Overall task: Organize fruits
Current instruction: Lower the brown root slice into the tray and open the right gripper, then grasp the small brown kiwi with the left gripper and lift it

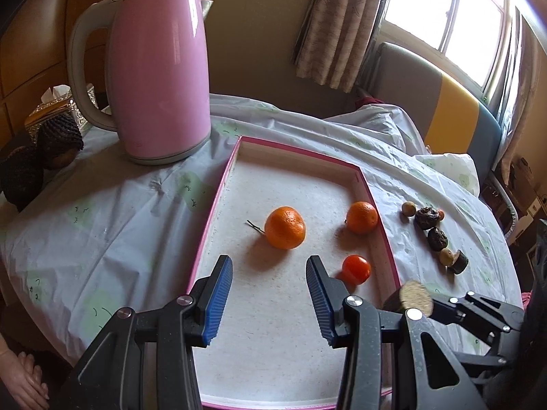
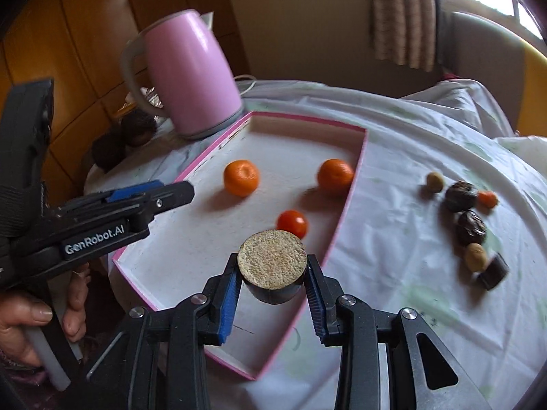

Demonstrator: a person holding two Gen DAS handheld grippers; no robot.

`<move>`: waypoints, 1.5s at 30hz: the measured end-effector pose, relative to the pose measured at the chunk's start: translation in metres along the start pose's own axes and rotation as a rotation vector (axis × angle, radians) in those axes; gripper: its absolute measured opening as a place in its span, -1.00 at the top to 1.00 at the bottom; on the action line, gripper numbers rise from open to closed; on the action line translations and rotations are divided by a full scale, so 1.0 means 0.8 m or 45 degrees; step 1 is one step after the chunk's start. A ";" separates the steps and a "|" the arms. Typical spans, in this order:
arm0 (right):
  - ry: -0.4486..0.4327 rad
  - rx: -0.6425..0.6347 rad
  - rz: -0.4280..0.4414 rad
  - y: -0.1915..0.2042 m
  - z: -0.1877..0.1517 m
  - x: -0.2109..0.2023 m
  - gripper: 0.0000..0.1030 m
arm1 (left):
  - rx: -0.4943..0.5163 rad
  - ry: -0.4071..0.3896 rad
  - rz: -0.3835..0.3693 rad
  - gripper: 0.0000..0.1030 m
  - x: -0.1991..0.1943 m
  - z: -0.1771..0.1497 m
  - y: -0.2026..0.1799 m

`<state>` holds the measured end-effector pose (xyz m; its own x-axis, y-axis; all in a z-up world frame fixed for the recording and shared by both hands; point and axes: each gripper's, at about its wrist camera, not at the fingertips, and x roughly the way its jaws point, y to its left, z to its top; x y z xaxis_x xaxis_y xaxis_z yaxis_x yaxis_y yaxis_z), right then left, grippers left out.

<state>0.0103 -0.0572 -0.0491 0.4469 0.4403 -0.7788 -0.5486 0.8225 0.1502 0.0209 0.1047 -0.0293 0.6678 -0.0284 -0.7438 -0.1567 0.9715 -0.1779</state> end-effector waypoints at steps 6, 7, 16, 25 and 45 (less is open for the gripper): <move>0.009 -0.008 -0.008 0.003 -0.002 0.010 0.27 | 0.011 0.007 -0.007 0.12 0.000 -0.001 -0.001; 0.007 0.001 -0.005 0.002 -0.003 0.009 0.27 | 0.014 0.007 -0.010 0.12 0.000 -0.001 -0.003; -0.082 0.097 -0.081 -0.023 -0.010 -0.021 0.10 | 0.073 -0.007 -0.032 0.12 -0.006 -0.003 -0.023; -0.146 0.212 -0.219 -0.063 -0.024 -0.050 -0.16 | 0.141 -0.013 -0.052 0.12 -0.011 -0.005 -0.046; -0.162 0.536 -0.589 -0.202 -0.090 -0.096 -0.34 | 0.312 0.072 -0.145 0.12 0.005 -0.004 -0.121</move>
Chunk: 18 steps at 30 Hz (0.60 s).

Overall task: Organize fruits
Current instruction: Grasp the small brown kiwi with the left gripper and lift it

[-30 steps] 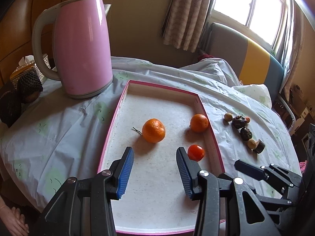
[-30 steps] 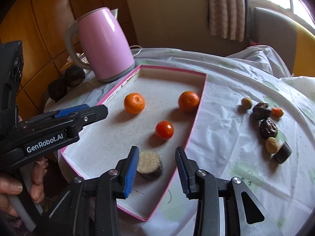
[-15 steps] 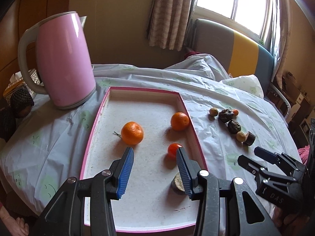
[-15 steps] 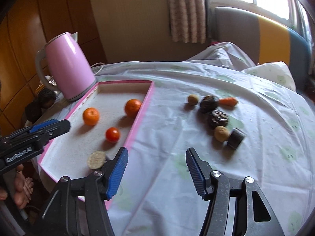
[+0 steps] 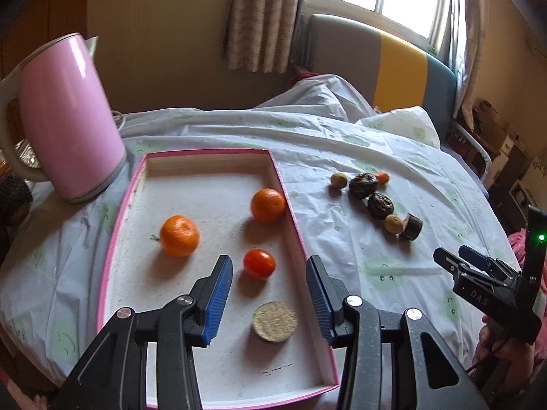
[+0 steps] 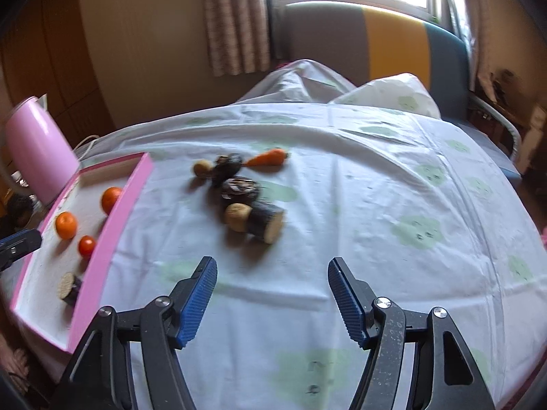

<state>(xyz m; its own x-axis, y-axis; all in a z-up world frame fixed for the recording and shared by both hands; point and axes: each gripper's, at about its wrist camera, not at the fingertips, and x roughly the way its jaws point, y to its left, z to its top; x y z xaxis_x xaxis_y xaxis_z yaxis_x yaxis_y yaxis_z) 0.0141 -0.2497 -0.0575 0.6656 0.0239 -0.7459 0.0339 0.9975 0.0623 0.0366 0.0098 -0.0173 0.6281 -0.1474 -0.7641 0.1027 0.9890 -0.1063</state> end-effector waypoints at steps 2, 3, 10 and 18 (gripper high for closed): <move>0.005 0.035 -0.024 -0.014 0.000 0.003 -0.34 | 0.015 0.029 -0.031 0.12 0.008 0.003 -0.010; 0.007 0.050 -0.039 -0.021 -0.001 0.004 -0.34 | 0.023 0.040 -0.041 0.12 0.012 0.005 -0.015; 0.014 0.065 -0.105 -0.045 -0.001 0.017 -0.34 | 0.036 0.101 -0.110 0.36 0.038 0.022 -0.039; 0.016 0.074 -0.108 -0.054 0.000 0.028 -0.34 | -0.036 0.161 -0.186 0.50 0.078 0.067 -0.058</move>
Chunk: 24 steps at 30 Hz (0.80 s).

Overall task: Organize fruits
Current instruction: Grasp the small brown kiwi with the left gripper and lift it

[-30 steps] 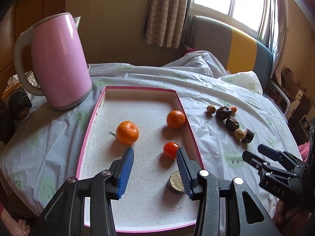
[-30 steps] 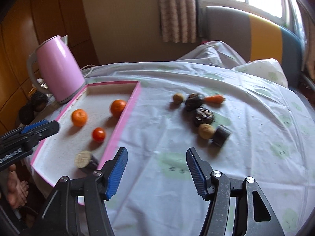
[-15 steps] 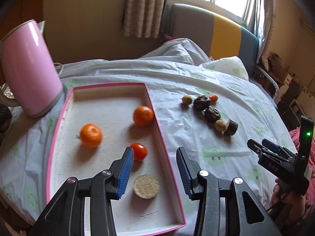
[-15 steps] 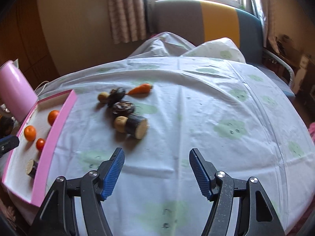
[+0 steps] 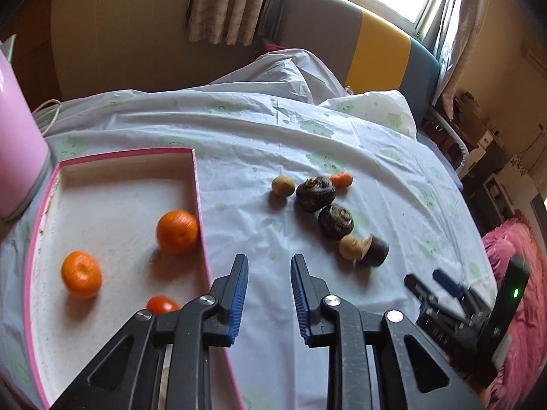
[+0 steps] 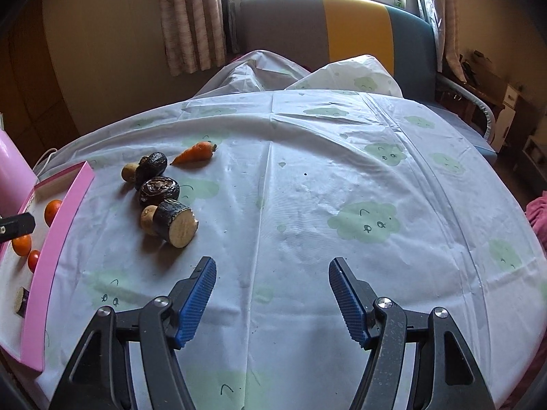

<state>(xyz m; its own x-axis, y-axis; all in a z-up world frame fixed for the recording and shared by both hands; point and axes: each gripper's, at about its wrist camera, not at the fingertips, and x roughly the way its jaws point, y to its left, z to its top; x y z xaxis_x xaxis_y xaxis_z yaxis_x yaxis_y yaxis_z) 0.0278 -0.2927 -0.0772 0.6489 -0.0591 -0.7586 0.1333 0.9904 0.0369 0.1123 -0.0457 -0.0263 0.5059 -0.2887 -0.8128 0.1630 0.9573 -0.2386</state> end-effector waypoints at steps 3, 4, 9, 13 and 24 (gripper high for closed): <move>-0.009 -0.009 0.005 -0.002 0.000 0.003 -0.34 | -0.045 0.036 -0.001 0.50 0.024 0.019 -0.001; -0.013 -0.012 0.003 -0.003 0.000 0.004 -0.34 | -0.068 0.051 -0.009 0.50 0.032 0.024 -0.001; -0.021 -0.023 0.005 -0.006 0.001 0.011 -0.34 | -0.152 0.053 -0.012 0.49 0.066 0.051 0.002; -0.014 -0.011 0.018 -0.010 0.000 0.019 -0.34 | -0.203 0.065 -0.021 0.43 0.092 0.068 0.000; -0.015 -0.004 0.074 -0.010 -0.001 0.025 -0.36 | -0.198 0.093 -0.023 0.40 0.154 0.089 -0.008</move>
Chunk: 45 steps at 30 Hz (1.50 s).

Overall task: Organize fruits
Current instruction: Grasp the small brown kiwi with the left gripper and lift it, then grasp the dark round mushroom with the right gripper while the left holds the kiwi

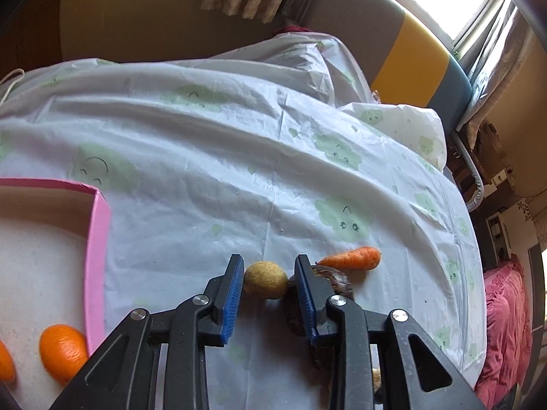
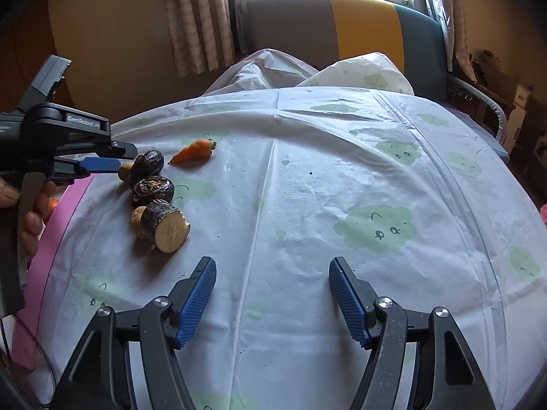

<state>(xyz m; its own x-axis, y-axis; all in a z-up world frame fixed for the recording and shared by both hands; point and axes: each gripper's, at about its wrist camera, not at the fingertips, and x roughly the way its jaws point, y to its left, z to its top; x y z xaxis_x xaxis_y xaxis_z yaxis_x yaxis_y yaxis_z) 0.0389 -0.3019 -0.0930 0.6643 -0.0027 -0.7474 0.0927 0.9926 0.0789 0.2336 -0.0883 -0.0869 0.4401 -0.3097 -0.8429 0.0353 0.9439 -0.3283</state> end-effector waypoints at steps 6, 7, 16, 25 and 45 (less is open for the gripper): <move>-0.008 0.015 0.017 -0.003 -0.001 0.000 -0.36 | -0.015 0.009 -0.016 0.46 0.000 -0.007 0.011; -0.009 0.015 0.018 -0.003 -0.002 0.000 -0.36 | -0.006 0.008 -0.013 0.47 -0.002 -0.008 0.010; -0.014 0.023 0.026 -0.003 -0.003 -0.001 -0.37 | 0.094 0.005 -0.002 0.47 -0.047 -0.044 -0.006; -0.015 0.026 0.029 -0.003 -0.003 -0.002 -0.37 | 0.361 0.003 0.000 0.47 -0.101 -0.130 -0.039; 0.025 -0.025 0.209 0.021 0.046 -0.012 0.11 | 0.485 -0.073 -0.022 0.47 -0.090 -0.202 -0.029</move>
<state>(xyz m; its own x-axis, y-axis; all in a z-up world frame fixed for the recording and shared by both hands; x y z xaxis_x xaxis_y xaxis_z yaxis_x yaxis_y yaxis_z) 0.0611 -0.2897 -0.0603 0.6549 0.1620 -0.7382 -0.0308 0.9817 0.1882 0.0563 -0.1061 -0.0872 0.4852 -0.3295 -0.8100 0.3697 0.9167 -0.1514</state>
